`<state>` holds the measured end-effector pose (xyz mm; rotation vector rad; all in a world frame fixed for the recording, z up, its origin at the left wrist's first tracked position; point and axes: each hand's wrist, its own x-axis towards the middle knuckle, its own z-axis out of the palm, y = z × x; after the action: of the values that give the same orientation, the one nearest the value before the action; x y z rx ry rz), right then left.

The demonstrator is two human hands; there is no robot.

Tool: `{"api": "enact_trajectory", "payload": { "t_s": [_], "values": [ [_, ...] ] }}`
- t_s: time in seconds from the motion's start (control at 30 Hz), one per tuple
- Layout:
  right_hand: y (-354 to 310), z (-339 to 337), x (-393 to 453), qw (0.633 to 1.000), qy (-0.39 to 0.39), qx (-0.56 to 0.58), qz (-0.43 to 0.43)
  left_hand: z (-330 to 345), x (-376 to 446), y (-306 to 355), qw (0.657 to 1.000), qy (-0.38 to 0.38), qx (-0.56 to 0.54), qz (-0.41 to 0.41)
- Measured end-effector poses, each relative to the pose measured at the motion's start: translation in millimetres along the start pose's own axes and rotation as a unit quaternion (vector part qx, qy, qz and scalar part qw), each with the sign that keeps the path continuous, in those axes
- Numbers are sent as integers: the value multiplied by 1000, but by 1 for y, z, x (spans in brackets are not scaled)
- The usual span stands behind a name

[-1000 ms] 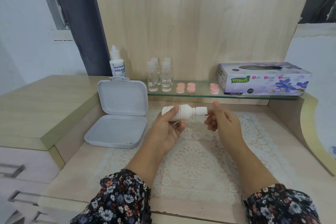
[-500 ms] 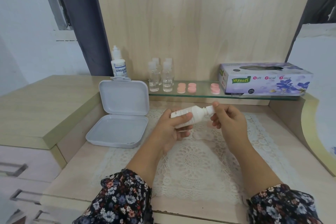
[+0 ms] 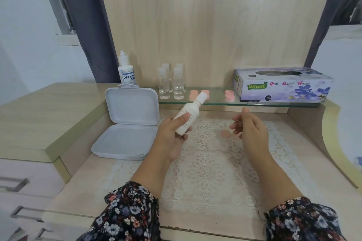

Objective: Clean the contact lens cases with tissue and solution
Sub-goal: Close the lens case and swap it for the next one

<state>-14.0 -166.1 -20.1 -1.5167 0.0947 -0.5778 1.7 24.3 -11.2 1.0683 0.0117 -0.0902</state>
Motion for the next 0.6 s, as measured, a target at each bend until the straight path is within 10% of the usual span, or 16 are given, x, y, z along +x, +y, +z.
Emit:
{"api": "enact_trajectory", "payload": {
  "t_s": [0.6],
  "values": [
    [4,-3,3,999,35,-30,14,-1,1,-6,982,-5,182,56]
  ]
}}
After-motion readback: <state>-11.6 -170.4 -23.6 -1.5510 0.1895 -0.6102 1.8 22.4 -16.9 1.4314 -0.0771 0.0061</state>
